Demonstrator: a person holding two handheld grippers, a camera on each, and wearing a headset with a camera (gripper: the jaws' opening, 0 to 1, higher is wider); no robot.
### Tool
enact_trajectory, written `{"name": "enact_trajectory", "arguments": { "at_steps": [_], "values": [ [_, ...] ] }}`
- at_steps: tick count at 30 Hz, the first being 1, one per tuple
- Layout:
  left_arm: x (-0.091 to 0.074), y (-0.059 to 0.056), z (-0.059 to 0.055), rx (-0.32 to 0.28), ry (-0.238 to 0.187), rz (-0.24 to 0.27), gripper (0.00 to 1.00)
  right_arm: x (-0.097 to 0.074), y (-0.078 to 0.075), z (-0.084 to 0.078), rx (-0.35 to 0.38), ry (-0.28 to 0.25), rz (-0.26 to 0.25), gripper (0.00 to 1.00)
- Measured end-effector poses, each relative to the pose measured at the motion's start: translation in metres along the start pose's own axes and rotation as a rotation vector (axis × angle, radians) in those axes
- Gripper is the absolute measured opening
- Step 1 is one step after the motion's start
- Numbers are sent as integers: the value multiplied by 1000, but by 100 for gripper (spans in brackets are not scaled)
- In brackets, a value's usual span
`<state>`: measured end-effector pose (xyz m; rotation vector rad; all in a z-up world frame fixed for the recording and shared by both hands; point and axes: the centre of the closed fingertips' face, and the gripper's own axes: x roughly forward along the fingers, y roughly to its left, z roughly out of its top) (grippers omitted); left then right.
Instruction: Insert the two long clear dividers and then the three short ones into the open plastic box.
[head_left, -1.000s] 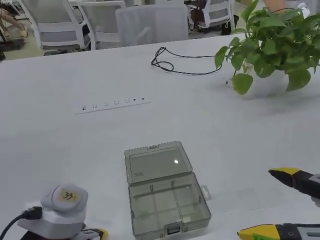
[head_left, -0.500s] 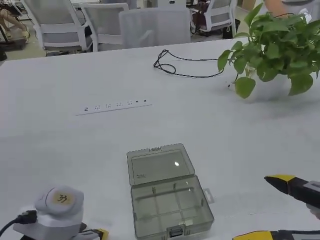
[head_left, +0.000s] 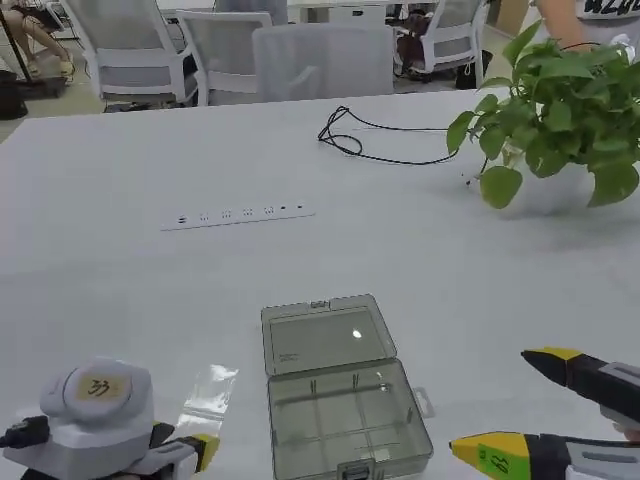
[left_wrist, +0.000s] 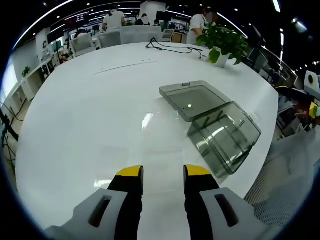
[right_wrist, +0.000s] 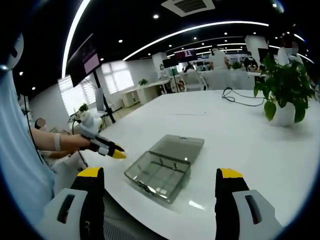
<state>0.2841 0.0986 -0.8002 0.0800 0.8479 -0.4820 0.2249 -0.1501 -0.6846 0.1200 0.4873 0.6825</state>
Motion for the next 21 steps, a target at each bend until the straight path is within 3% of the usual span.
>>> {"name": "enact_trajectory", "arguments": {
  "at_steps": [3, 7, 15, 21],
  "values": [
    [-2, -8, 13, -9, -40, -15, 30, 9, 6, 6, 41, -7, 25, 81],
    [-3, -21, 27, -3, -82, -40, 30, 28, 11, 13, 62, -11, 46, 79],
    [-6, -56, 45, 1, -138, -108, 30, 62, 30, 12, 76, 21, 116, 70],
    [-13, -79, 54, 5, -176, -153, 30, 78, 33, 12, 185, 12, 139, 57]
  ]
}}
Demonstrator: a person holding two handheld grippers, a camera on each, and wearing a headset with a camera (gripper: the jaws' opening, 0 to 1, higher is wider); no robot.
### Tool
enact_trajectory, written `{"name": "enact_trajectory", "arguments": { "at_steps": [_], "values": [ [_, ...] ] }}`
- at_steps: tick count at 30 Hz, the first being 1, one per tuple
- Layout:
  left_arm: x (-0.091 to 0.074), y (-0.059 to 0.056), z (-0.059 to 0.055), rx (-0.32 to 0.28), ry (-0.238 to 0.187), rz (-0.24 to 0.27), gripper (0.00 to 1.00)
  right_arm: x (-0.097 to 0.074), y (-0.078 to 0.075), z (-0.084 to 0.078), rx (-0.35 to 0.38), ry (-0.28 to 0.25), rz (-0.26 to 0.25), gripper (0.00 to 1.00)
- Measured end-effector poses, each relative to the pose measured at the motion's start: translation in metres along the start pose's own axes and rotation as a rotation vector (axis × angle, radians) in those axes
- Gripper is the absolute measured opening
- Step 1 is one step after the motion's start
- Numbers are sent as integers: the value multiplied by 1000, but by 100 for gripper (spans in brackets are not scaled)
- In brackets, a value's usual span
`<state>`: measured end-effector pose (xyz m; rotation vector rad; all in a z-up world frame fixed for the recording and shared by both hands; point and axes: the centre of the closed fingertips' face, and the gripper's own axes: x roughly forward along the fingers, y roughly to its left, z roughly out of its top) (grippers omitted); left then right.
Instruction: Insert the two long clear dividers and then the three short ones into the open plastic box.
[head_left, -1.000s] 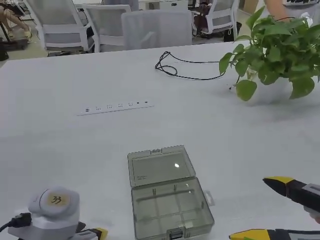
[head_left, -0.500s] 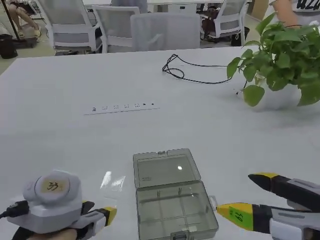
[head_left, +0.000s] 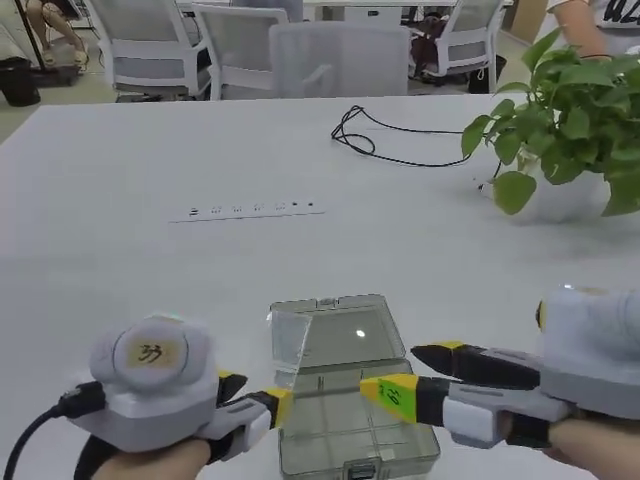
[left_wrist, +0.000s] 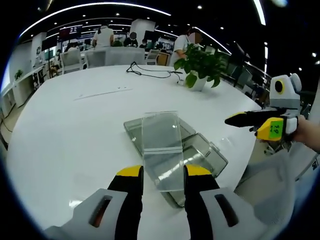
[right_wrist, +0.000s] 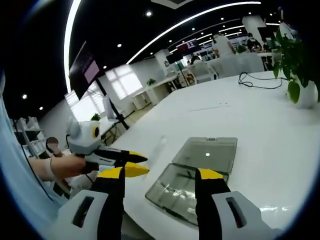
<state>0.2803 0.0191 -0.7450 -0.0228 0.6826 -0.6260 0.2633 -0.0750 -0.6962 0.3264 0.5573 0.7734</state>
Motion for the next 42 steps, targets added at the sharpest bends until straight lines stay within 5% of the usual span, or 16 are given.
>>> {"name": "enact_trajectory", "arguments": {
  "at_steps": [10, 26, 42],
  "values": [
    [0, -28, 9, 18, -41, -47, 30, 23, -2, 10, 121, -40, -6, 37],
    [2, -42, 18, 1, -96, -52, 30, 41, -1, 10, 260, -46, -4, 16],
    [4, -47, 20, -25, -117, -66, 30, 43, -1, 9, 265, -32, -10, 4]
  ]
}}
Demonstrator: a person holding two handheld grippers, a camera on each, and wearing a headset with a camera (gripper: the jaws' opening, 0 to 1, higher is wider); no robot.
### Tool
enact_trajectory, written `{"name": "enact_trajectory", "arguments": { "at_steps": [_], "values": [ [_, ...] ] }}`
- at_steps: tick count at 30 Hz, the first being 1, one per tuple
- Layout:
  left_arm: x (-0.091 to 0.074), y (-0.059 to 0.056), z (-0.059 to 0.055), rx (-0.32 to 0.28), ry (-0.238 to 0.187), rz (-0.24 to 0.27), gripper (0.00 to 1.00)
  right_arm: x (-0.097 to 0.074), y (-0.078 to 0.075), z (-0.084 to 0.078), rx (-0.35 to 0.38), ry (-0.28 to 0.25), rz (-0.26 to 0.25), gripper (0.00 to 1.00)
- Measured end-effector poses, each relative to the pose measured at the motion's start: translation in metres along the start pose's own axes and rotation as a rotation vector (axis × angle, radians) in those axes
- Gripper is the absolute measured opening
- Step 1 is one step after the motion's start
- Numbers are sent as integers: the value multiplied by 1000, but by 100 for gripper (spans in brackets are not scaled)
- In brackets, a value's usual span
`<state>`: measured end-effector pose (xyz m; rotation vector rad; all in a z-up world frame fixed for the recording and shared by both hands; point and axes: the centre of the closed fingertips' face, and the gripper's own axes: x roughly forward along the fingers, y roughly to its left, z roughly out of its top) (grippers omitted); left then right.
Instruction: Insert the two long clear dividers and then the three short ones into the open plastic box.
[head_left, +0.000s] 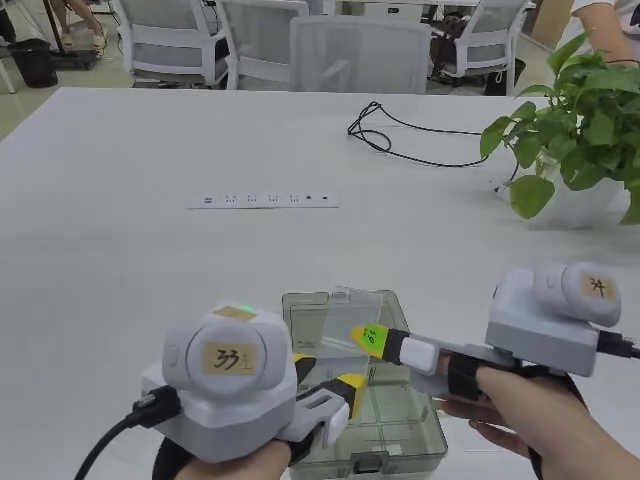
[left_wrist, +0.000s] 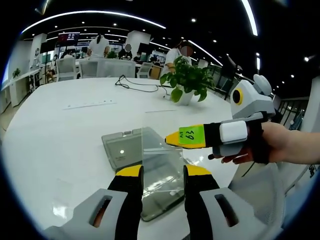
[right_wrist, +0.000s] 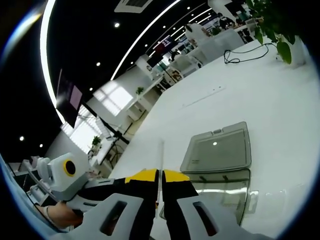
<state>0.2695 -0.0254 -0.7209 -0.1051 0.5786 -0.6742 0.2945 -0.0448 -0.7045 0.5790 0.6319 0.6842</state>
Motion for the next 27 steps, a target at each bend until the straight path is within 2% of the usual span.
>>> {"name": "enact_trajectory", "arguments": {
  "at_steps": [9, 16, 19, 24, 25, 27],
  "values": [
    [2, -1, -4, -27, 1, -10, 30, 0, 2, -3, 20, 52, -1, 2],
    [4, -3, -5, -43, -5, -28, 31, -1, -2, -4, 27, 66, -8, 2],
    [4, -3, -4, -11, -4, -34, 32, -3, -4, -4, 34, 68, -13, 2],
    [3, 0, -3, 25, -9, -44, 53, -4, -7, -5, 33, 84, -29, 2],
    [3, -1, -2, 49, -22, -69, 56, -4, -9, -4, 30, 87, -38, 2],
    [1, -3, -1, 72, -37, -103, 70, -5, -11, -5, 49, 94, -48, 2]
  ]
}}
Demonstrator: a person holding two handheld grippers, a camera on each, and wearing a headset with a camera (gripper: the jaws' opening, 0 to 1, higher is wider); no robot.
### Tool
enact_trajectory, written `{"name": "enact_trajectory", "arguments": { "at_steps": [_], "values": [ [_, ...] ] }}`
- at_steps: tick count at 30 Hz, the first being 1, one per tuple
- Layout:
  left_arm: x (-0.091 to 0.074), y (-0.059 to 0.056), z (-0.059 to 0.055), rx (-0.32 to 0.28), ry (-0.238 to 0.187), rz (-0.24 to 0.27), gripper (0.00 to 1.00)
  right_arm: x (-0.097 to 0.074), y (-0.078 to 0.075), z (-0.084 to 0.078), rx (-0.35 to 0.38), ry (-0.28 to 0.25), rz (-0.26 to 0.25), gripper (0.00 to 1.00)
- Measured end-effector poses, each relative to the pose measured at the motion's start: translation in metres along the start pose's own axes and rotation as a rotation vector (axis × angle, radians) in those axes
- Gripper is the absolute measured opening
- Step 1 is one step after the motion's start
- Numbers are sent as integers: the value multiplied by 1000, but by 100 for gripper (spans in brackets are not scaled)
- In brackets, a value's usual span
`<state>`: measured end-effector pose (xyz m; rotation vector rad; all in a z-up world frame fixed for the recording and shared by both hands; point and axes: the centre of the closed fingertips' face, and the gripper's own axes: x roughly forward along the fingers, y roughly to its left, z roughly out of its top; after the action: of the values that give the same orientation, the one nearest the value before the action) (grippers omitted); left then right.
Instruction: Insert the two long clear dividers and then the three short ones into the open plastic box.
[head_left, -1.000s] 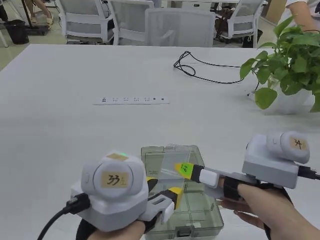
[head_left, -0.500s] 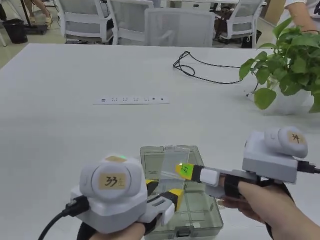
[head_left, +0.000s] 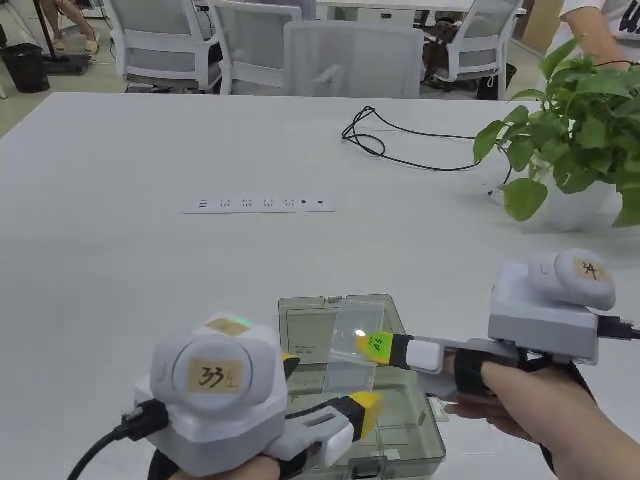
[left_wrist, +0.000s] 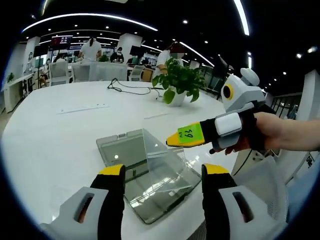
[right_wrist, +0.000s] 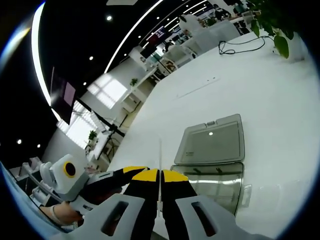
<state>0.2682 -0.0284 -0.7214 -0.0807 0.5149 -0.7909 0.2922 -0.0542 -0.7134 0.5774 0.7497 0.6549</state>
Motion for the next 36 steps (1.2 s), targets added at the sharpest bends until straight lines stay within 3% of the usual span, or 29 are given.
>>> {"name": "enact_trajectory", "arguments": {
  "at_steps": [2, 4, 5, 8, 13, 23, 30, 36],
  "values": [
    [0, -3, -1, 42, -5, -41, 90, -1, -1, -1, 1, 7, -6, 2],
    [-1, -3, -6, 103, 19, -56, 100, -2, -3, -2, 9, 15, -16, 2],
    [-4, -3, -11, 136, 41, -70, 100, -2, -3, -2, 11, 17, -18, 2],
    [-7, -1, -18, 145, 65, -79, 100, -3, -6, -3, 5, 38, -33, 2],
    [-12, 5, -21, 152, 66, -79, 100, -4, -12, -1, 14, 76, -61, 2],
    [-16, 9, -29, 147, 67, -79, 99, -7, -26, 10, -1, 229, -180, 2],
    [-18, 12, -34, 140, 68, -80, 98, -8, -34, 0, 11, 360, -260, 2],
    [-17, 14, -37, 130, 66, -87, 96, -9, -45, 4, 40, 425, -321, 2]
  ]
}}
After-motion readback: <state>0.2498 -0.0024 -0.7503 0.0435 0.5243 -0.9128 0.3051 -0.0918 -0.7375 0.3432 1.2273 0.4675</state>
